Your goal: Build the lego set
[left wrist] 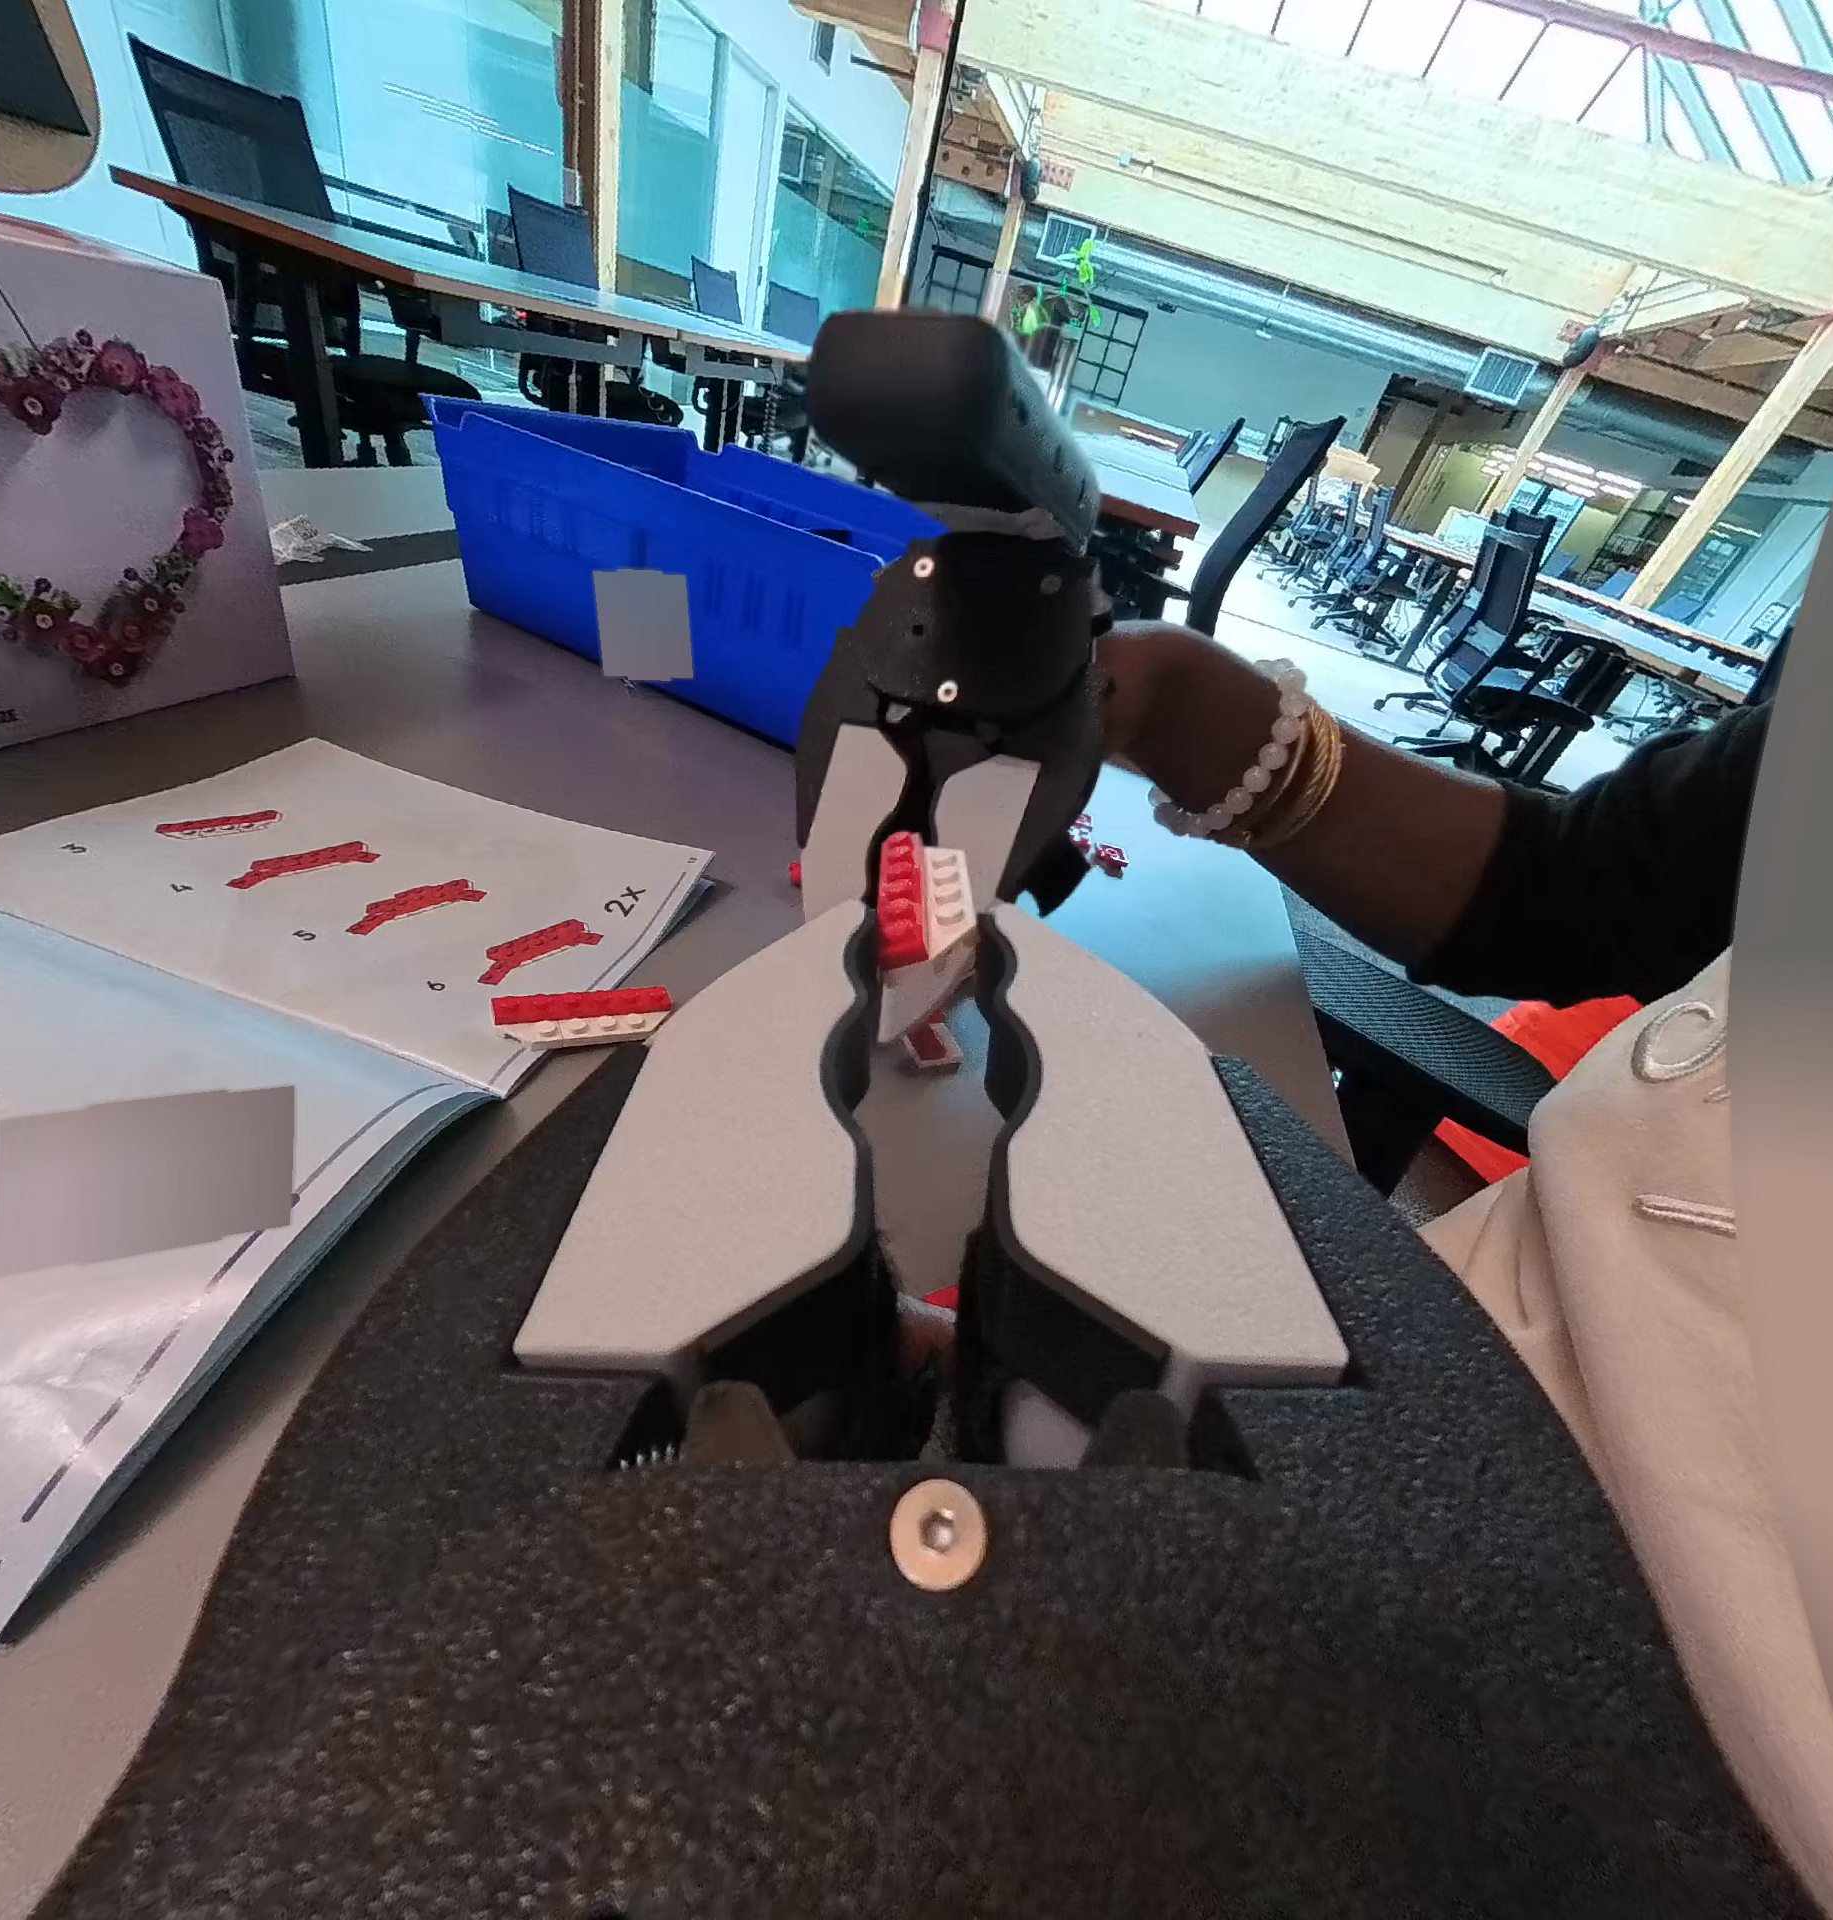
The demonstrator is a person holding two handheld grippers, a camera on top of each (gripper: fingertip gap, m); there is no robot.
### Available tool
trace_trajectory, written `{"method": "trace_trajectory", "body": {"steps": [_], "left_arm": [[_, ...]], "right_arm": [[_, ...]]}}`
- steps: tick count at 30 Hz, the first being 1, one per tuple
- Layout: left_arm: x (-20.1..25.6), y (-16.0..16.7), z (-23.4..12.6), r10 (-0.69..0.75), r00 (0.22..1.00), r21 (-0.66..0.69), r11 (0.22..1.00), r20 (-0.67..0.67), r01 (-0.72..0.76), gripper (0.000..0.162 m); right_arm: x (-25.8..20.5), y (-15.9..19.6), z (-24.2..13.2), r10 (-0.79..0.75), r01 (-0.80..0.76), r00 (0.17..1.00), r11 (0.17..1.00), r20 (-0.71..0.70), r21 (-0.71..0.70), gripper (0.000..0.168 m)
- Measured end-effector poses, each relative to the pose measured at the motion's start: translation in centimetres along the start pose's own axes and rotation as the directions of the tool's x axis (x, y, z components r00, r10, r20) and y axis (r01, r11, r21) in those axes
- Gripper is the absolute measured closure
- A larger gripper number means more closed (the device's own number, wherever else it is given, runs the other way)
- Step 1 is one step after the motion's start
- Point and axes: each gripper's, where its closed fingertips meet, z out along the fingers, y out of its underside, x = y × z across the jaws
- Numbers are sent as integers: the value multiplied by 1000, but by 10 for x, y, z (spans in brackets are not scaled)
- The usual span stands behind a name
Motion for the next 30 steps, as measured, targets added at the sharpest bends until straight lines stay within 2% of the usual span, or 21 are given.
{"method": "trace_trajectory", "body": {"steps": [5, 11, 15, 18, 20, 22, 26, 30], "left_arm": [[-1, -1, -1, -1, 1000, 7, 1000, 2, 1, 145], [-2, -1, -2, -1, 1000, 8, 1000, 10, 1, 145], [-2, -2, -2, -2, 1000, 12, 1000, 12, 2, 145], [-2, -2, -2, -2, 1000, 14, 1000, 12, 2, 145], [-3, -2, -2, 1, 1000, 9, 1000, 15, -1, 145], [-2, -1, -2, 2, 1000, 6, 1000, 15, -2, 145], [-2, -5, -3, -1, 1000, 27, 1000, 12, 0, 145], [-7, -28, -18, -12, 999, 152, 988, 30, 8, 145]], "right_arm": [[35, 11, -8, 4, -11, 987, 999, -162, -45, 159], [-3, 3, 6, -1, 2, 1000, 1000, 11, -18, 159], [0, -9, -4, -51, 53, 998, 997, -42, 52, 158], [9, -2, -8, -209, 209, 975, 978, -71, -10, 153], [11, 3, -6, -382, 377, 922, 923, -63, -78, 144], [13, 2, -5, -505, 498, 863, 858, -30, -126, 143], [10, -7, -4, -628, 642, 767, 747, 131, -172, 143], [9, 1, 0, -726, 789, 614, 574, 311, -219, 142]]}}
